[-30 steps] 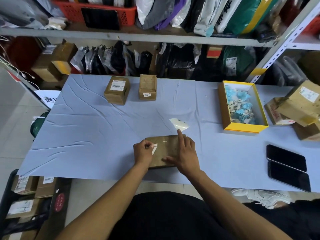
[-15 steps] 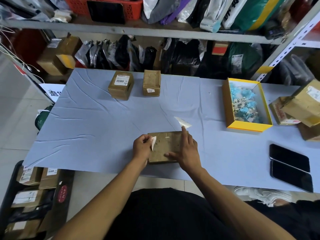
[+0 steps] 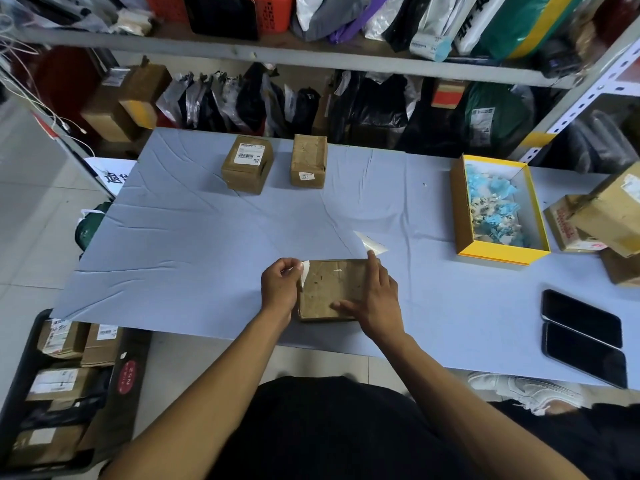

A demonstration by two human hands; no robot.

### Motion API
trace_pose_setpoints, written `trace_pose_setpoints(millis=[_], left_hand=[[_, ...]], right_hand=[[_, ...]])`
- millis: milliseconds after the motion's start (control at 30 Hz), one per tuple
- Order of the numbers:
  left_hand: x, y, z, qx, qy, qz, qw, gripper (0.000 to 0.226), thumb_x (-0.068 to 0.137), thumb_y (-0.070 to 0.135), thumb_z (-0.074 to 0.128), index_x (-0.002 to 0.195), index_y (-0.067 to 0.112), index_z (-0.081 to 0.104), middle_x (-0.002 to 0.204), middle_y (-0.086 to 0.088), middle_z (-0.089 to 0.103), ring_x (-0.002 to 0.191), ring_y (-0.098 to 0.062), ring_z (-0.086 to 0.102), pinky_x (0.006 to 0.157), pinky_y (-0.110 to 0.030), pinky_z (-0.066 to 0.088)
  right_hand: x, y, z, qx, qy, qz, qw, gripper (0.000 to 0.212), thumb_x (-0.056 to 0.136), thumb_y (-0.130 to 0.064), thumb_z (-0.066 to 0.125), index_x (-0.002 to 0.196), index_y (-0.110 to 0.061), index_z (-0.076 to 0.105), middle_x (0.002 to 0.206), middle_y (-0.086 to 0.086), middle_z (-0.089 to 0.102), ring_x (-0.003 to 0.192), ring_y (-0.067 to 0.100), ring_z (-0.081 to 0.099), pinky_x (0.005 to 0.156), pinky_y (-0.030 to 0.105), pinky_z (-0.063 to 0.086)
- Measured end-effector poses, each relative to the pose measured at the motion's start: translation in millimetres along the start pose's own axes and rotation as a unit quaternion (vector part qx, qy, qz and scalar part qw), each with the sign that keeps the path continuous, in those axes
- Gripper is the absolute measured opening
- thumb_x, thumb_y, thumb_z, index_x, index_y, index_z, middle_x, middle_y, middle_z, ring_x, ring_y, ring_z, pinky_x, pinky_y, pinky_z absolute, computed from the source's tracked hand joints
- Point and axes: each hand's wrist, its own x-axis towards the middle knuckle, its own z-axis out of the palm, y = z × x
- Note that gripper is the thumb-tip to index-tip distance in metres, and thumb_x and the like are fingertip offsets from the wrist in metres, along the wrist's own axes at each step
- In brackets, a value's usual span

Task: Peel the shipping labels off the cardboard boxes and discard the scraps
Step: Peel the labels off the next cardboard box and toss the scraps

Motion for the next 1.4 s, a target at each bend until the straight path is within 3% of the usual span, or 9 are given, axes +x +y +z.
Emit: trace_pose_setpoints(millis=[367,500,633,867,1100,1167,1233,1300,1400], left_hand=[[4.3,13.9,-4.6,0.043,-0.045,0.078,0.995,0.018,0.093,0.012,0.061,0.104,0.025,0.066,0.120,-0.005,0.062,0.115,-0.022,0.057,0.086,-0.024,0.049],[5.0,1.9,-24.1,0.270,-0.164,0.179,0.932,0.087,0.079,0.022,0.078,0.149,0.035,0.028,0.149,-0.004,0.032,0.137,-0.021,0.028,0.107,-0.033,0.034],[8.0,4.3,-34.0,0.421,-0.256,0.207,0.845,0.129,0.066,0.043,0.085,0.151,0.041,-0.012,0.164,0.002,-0.004,0.150,-0.024,0.002,0.118,-0.048,0.024],[34.5,11.6,-21.7,0.400,-0.293,0.186,0.848,0.142,0.050,0.037,0.094,0.151,0.045,-0.005,0.144,-0.004,0.044,0.130,-0.023,0.041,0.102,-0.036,0.044],[57.1,7.0,-13.2,0.331,-0.239,0.145,0.901,0.119,0.059,0.030,0.092,0.146,0.057,0.015,0.129,-0.007,0.061,0.111,-0.020,0.062,0.092,-0.037,0.054],[58.2,1.4,-13.3,0.298,-0.237,0.156,0.911,0.113,0.066,0.030,0.088,0.147,0.056,0.014,0.130,-0.003,0.057,0.119,-0.017,0.057,0.095,-0.037,0.052],[53.9,-4.9,-18.2,0.281,-0.245,0.181,0.910,0.119,0.065,0.032,0.089,0.148,0.055,0.006,0.133,0.007,0.049,0.131,-0.012,0.043,0.103,-0.034,0.046],[47.3,-9.4,-23.4,0.306,-0.279,0.203,0.887,0.134,0.055,0.040,0.092,0.148,0.053,-0.004,0.143,0.012,0.040,0.138,-0.011,0.025,0.110,-0.030,0.035],[41.3,-14.6,-19.0,0.329,-0.301,0.202,0.872,0.141,0.045,0.047,0.093,0.149,0.051,-0.003,0.147,0.008,0.037,0.138,-0.013,0.025,0.112,-0.030,0.032]], right_hand=[[0.6,0.8,-0.1,-0.016,-0.002,0.003,1.000,0.122,0.064,-0.060,0.078,0.153,-0.027,0.002,0.151,0.003,0.032,0.132,0.032,0.033,0.107,0.043,0.036],[8.0,-8.3,-9.3,-0.058,0.002,-0.006,0.998,0.127,0.060,-0.072,0.071,0.153,-0.029,-0.004,0.141,0.006,0.039,0.135,0.032,0.029,0.108,0.049,0.034],[31.9,-27.6,-11.0,-0.134,-0.031,-0.080,0.987,0.133,0.058,-0.075,0.070,0.153,-0.026,-0.009,0.144,0.007,0.038,0.139,0.033,0.027,0.111,0.051,0.027],[50.4,-37.3,-1.1,-0.161,-0.113,-0.139,0.971,0.095,0.086,-0.036,0.061,0.154,-0.025,-0.004,0.125,0.008,0.059,0.122,0.030,0.050,0.118,0.047,0.016],[75.3,-33.4,10.6,0.002,-0.029,-0.072,0.997,0.077,0.091,-0.026,0.059,0.153,-0.031,0.014,0.089,-0.007,0.074,0.091,0.021,0.063,0.096,0.036,0.045],[83.5,-32.5,12.1,0.048,-0.059,-0.043,0.996,0.080,0.091,-0.034,0.059,0.153,-0.032,0.009,0.092,0.000,0.072,0.091,0.024,0.063,0.084,0.039,0.051],[83.9,-24.1,5.4,0.058,-0.081,-0.070,0.993,0.095,0.083,-0.056,0.061,0.154,-0.030,0.002,0.111,0.005,0.066,0.104,0.025,0.058,0.089,0.042,0.049],[76.6,-9.2,-4.8,-0.025,-0.099,-0.143,0.984,0.120,0.064,-0.082,0.053,0.154,-0.026,-0.003,0.134,0.008,0.053,0.122,0.025,0.044,0.104,0.051,0.038],[62.7,13.3,-5.3,-0.169,-0.137,-0.191,0.957,0.137,0.045,-0.094,0.045,0.150,-0.029,-0.014,0.143,0.007,0.039,0.139,0.031,0.029,0.113,0.059,0.020]])
